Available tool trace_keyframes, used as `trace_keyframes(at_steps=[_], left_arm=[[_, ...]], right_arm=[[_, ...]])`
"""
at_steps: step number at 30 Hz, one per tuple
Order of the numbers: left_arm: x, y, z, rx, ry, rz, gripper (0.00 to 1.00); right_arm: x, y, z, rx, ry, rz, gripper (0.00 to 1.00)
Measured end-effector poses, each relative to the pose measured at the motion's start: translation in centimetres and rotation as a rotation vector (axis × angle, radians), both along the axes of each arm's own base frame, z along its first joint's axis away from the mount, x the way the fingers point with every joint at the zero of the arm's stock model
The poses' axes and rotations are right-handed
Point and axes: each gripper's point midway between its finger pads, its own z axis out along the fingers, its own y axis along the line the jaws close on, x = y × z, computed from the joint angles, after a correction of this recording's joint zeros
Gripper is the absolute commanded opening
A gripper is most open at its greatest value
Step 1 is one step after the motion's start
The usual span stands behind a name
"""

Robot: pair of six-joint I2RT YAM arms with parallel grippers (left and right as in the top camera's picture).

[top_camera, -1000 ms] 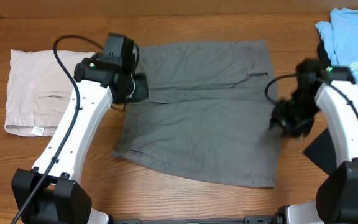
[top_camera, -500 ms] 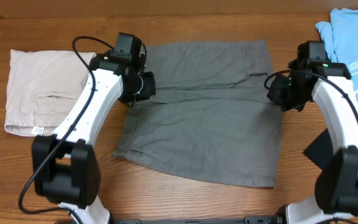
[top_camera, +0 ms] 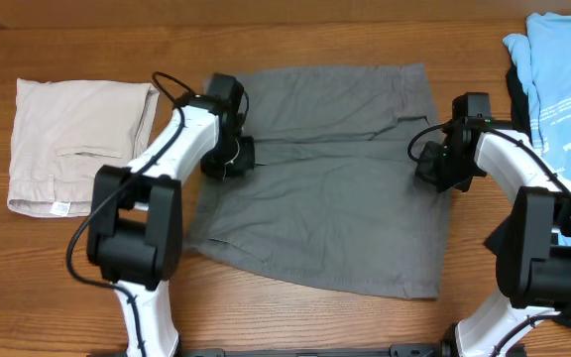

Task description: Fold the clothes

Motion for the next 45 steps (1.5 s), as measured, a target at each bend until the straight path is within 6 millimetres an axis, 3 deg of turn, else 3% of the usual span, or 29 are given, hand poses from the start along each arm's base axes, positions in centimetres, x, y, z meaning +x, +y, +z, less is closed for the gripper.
trace_keyframes(at_steps=[3, 10, 17, 20, 23, 27, 28, 30, 32, 35, 39, 42, 45], left_arm=[[-0.4, 0.9, -1.3, 0.052, 0.036, -0.002, 0.04], [-0.3, 1.2, -1.4, 0.074, 0.036, -0.002, 0.04], [-0.6, 1.4, -1.3, 0.082, 0.045, -0.002, 0.04], [-0.4, 1.5, -0.3, 0.088, 0.022, -0.001, 0.04], [1.3, 1.2, 3.9, 0.064, -0.102, 0.005, 0.04], [4.8, 0.4, 14.2, -0.011, -0.410, 0.019, 0.04], [5.2, 0.3, 17.5, -0.034, -0.498, 0.024, 0.05], [5.1, 0.4, 21.5, -0.059, -0.595, 0.029, 0.06], [4.7, 0.4, 23.6, -0.072, -0.640, 0.031, 0.06], [4.3, 0.5, 22.4, -0.061, -0.592, 0.028, 0.04], [3.9, 0.5, 16.6, -0.017, -0.411, 0.019, 0.04], [2.2, 1.0, 12.0, 0.025, -0.235, 0.011, 0.04], [0.8, 1.0, 8.5, 0.040, -0.098, 0.004, 0.04]], right_arm=[[-0.4, -0.6, -0.1, -0.032, 0.017, -0.005, 0.04], [-0.8, -1.6, -1.1, -0.091, 0.009, -0.011, 0.04], [-1.3, -1.8, -0.9, -0.107, 0.022, -0.010, 0.04], [-2.3, -2.0, -0.5, -0.116, 0.088, -0.009, 0.04], [-0.8, -2.2, 2.0, -0.111, 0.096, -0.013, 0.04], [4.5, -2.0, 8.1, -0.085, -0.069, -0.012, 0.04], [5.6, -1.7, 9.7, -0.068, -0.111, -0.003, 0.04], [7.0, -1.0, 11.9, -0.029, -0.172, 0.020, 0.04], [7.5, -0.3, 12.8, 0.012, -0.201, 0.041, 0.04], [7.2, 0.6, 12.8, 0.059, -0.191, 0.069, 0.04], [6.2, 1.3, 12.6, 0.090, -0.159, 0.116, 0.04], [5.6, 1.6, 12.5, 0.102, -0.135, 0.131, 0.04], [5.1, 1.6, 12.4, 0.103, -0.118, 0.136, 0.12]])
